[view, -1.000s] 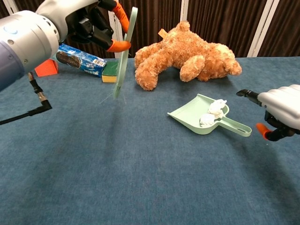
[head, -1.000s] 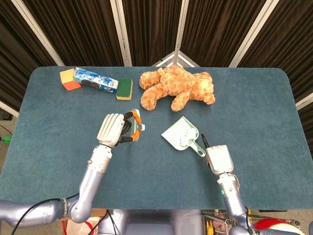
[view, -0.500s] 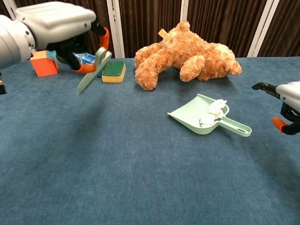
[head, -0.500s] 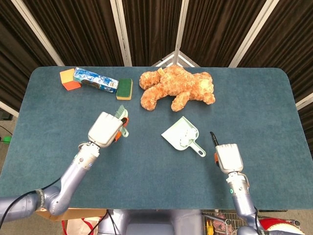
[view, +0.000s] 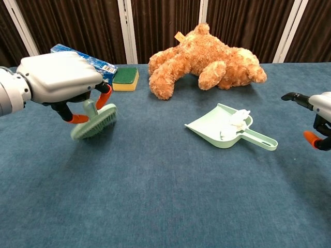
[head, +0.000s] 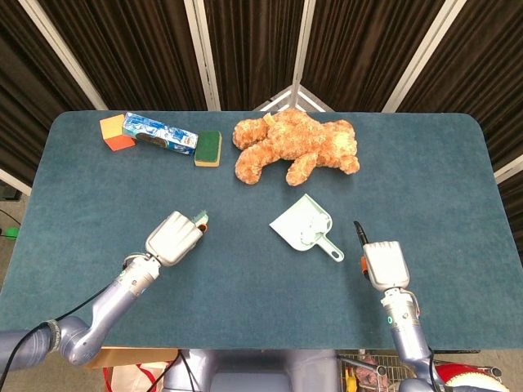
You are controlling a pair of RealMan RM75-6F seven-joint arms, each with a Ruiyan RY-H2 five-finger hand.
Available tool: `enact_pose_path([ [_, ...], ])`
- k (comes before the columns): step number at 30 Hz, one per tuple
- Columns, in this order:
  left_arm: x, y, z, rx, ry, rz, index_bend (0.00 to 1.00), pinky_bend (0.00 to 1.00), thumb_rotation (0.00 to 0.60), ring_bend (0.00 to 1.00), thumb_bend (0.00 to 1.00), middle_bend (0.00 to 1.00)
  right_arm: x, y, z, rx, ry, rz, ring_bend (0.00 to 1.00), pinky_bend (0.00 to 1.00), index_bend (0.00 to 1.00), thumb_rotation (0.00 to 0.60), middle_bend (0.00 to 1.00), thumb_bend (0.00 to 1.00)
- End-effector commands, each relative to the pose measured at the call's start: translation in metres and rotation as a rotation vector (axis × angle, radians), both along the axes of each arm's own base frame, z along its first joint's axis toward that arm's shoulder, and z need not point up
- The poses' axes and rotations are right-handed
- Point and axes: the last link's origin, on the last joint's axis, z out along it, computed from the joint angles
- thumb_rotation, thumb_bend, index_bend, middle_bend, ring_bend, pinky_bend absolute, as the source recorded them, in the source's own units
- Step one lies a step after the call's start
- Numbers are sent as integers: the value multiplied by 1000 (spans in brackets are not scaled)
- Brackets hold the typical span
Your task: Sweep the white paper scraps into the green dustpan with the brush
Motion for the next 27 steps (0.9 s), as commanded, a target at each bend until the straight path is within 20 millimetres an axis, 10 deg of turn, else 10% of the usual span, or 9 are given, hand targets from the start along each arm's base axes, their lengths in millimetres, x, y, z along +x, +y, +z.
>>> enact_pose_path([
  [1, 3, -2, -1, 7, -57, 9, 52, 994, 600, 861, 56, 783, 0, 0, 0, 0, 1, 1, 828, 869, 0, 600, 920, 539],
  [12, 16, -13, 19, 5, -264, 95, 0, 744, 600, 636, 8, 451, 2, 0, 9, -18, 2, 11, 779, 813, 0, 600, 859, 538],
  [22, -36, -77, 84, -36, -450, 392, 0, 244, 600, 93, 9, 14, -30, 3, 65, -102, -94, -43, 57, 187, 0, 600, 145, 494],
  [27, -82, -114, 117, -17, -470, 474, 0, 28, 600, 0, 9, 0, -42, 30, 93, -113, -192, -66, 0, 40, 0, 600, 1, 279],
])
